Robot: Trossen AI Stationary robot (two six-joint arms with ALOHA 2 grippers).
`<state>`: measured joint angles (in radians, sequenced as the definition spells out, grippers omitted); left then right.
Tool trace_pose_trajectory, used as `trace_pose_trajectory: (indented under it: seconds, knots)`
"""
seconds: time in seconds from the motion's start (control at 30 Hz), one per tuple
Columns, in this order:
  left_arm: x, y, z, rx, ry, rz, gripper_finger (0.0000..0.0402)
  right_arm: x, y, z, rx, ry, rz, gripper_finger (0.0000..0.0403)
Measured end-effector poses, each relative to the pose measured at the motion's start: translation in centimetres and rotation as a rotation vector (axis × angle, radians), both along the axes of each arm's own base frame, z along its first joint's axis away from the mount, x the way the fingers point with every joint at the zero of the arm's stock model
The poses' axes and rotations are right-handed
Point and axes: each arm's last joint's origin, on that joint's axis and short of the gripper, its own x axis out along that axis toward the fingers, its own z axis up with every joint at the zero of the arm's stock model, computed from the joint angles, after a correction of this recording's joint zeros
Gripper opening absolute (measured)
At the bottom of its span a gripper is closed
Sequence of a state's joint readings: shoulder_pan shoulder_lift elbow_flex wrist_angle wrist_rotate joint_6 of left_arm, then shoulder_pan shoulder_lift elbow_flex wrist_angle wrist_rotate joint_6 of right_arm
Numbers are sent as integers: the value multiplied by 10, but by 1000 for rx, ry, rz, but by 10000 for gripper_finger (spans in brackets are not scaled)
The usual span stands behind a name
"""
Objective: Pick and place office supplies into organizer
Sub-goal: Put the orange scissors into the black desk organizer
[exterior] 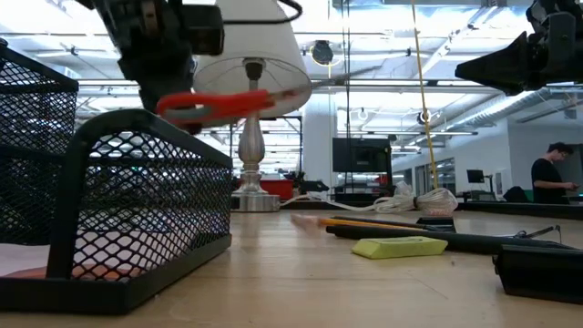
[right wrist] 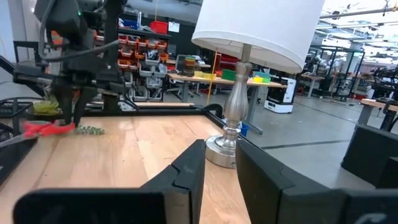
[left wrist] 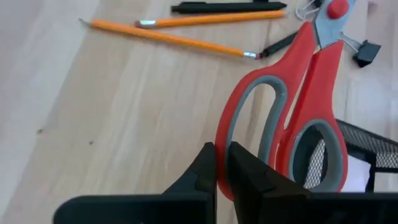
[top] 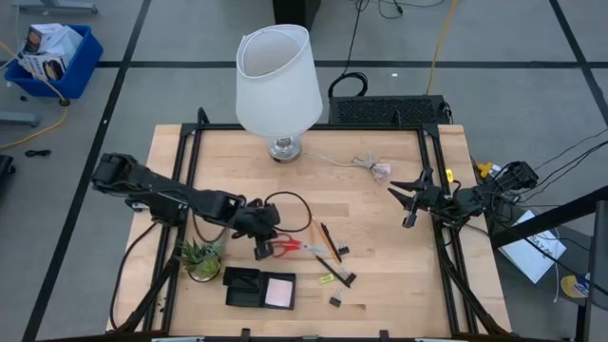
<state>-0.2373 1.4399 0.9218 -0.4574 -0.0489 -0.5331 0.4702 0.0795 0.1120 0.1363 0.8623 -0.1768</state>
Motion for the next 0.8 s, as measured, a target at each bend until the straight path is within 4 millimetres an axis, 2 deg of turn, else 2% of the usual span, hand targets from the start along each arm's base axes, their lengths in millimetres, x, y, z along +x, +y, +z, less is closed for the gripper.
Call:
trace_pose_trajectory:
  seconds: [0.27, 0.53, 0.8]
  knots:
    - [-18, 2, 16, -36, 21, 52, 37, 0, 0, 1, 6, -12, 0, 86]
    - [-24, -1, 16, -83, 69, 39, 20, 0, 0, 1, 4, -8, 0, 84]
    - [-31, -6, 17, -153, 124, 44, 37, 1, 0, 0, 1, -1, 0, 84]
